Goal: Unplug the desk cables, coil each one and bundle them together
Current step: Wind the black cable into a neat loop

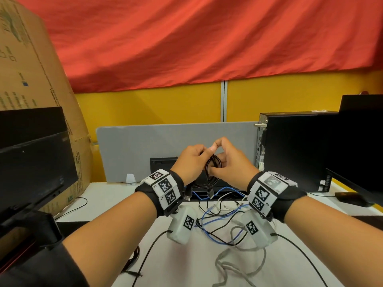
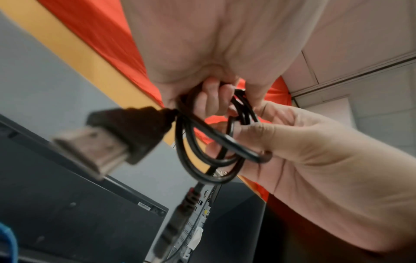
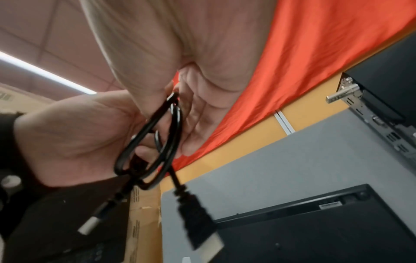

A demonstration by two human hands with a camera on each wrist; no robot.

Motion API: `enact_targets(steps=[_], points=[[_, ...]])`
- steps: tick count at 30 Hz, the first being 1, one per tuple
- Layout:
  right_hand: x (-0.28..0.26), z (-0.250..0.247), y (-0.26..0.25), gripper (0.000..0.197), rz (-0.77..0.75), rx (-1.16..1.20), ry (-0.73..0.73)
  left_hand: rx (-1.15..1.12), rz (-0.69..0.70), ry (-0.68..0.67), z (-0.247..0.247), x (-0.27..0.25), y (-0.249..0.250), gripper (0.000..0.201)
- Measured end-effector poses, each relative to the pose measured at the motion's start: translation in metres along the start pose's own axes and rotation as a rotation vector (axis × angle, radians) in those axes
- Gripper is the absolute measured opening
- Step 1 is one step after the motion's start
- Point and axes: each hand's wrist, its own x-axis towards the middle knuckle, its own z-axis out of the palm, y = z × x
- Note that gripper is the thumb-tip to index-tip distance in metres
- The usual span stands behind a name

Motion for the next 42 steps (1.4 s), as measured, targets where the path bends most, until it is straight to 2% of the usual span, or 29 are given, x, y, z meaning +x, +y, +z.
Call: enact_targets(steps=[3, 5, 6, 8, 9, 10, 15, 17, 20, 24, 29, 31, 35, 39, 42], points=[[0.0, -0.001, 0.002, 0.052, -0.068, -0.11, 0.02, 0.013, -0.065, 0.033, 0.0, 0.001, -0.002, 0.042], [-0.001, -0.003, 0.003, 0.054, -0.178, -0.299, 0.07, -0.033, -0.127, 0.049, 0.001, 0.002, -0.004, 0.043], [-0.003, -0.004, 0.003, 0.049, -0.275, -0.44, 0.112, -0.07, -0.162, 0.057, 0.001, 0.002, -0.006, 0.043], [-0.007, -0.002, 0.002, 0.021, -0.491, -0.726, 0.175, -0.163, -0.22, 0.086, 0.002, 0.003, -0.008, 0.045], [-0.008, -0.001, 0.002, 0.01, -0.557, -0.822, 0.2, -0.202, -0.24, 0.102, 0.003, 0.005, -0.008, 0.046], [-0.01, 0.001, 0.002, 0.009, -0.582, -0.881, 0.216, -0.226, -0.254, 0.116, 0.004, 0.006, -0.008, 0.048], [-0.011, 0.008, -0.002, 0.017, -0.35, -0.988, 0.139, -0.257, -0.243, 0.168, 0.006, 0.009, -0.01, 0.048], [-0.007, 0.011, -0.002, 0.016, -0.206, -0.799, 0.049, -0.243, -0.231, 0.187, 0.005, 0.008, -0.013, 0.048], [0.0, 0.011, -0.006, 0.021, 0.054, -0.298, -0.114, -0.229, -0.214, 0.217, 0.002, 0.007, -0.015, 0.047], [0.002, 0.008, -0.008, 0.025, 0.185, -0.097, -0.107, -0.169, -0.148, 0.178, -0.001, 0.003, -0.014, 0.044], [-0.003, 0.005, -0.019, 0.024, 0.411, 0.502, -0.154, -0.014, 0.008, 0.165, -0.007, -0.001, -0.017, 0.036], [-0.003, 0.003, -0.022, 0.027, 0.477, 0.658, -0.194, 0.043, 0.058, 0.139, -0.008, -0.003, -0.022, 0.037], [-0.004, -0.003, -0.028, 0.031, 0.543, 0.689, -0.237, 0.176, 0.141, 0.081, -0.011, -0.008, -0.03, 0.027], [-0.004, -0.003, -0.027, 0.034, 0.518, 0.628, -0.21, 0.306, 0.196, 0.043, -0.016, -0.006, -0.037, 0.019], [-0.003, 0.0, -0.024, 0.035, 0.464, 0.528, -0.152, 0.405, 0.186, 0.056, -0.017, -0.002, -0.04, 0.017]])
